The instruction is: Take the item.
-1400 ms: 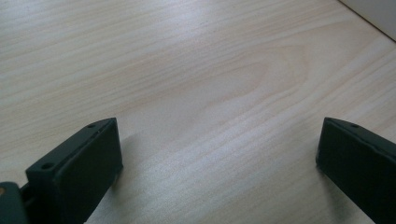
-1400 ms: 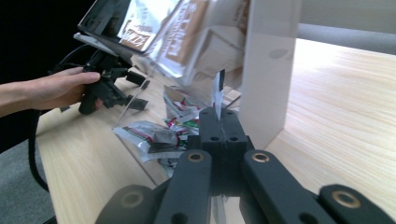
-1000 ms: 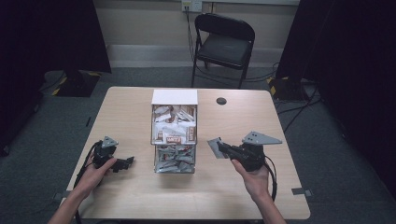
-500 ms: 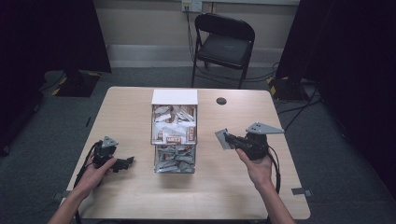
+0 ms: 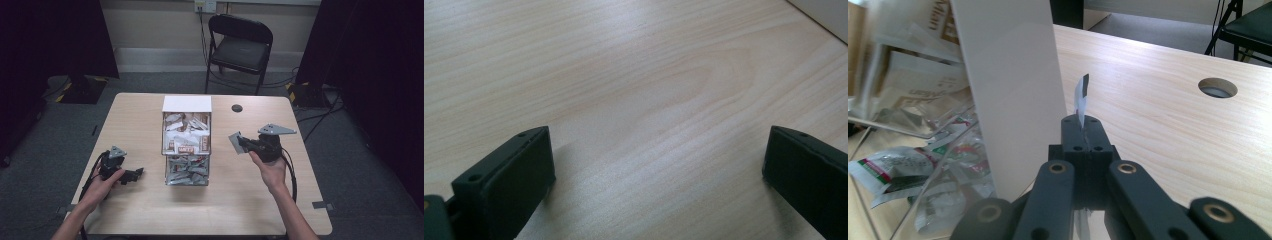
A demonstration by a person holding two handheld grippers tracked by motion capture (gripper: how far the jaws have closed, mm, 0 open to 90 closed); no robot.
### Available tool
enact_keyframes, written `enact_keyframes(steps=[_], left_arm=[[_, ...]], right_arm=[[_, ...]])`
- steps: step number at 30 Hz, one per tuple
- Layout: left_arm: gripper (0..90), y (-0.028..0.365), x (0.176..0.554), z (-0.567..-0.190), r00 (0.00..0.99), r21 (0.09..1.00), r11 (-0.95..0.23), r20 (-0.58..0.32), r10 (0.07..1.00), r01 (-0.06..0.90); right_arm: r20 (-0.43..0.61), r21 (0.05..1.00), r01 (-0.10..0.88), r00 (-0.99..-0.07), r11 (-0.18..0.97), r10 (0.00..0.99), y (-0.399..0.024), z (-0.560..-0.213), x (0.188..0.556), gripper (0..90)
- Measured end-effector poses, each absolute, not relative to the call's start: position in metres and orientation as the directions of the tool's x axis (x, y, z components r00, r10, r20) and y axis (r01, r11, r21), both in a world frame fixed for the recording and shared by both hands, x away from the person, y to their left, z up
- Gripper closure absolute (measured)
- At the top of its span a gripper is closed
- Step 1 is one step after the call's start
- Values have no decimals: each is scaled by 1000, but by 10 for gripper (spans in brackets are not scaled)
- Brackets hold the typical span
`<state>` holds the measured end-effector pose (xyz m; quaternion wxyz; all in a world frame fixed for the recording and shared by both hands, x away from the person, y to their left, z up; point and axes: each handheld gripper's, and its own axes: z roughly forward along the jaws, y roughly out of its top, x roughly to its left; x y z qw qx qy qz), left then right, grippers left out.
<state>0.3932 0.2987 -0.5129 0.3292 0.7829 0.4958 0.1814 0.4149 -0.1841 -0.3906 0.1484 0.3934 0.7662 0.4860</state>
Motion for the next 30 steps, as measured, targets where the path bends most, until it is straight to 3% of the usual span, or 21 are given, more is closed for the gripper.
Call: enact_keyframes(steps=[30], left_arm=[[0,299,393,-513,443,695,-291,-43,896,657]], right_arm=[[165,821,521,-607,232,778,-185,-425,450,900]])
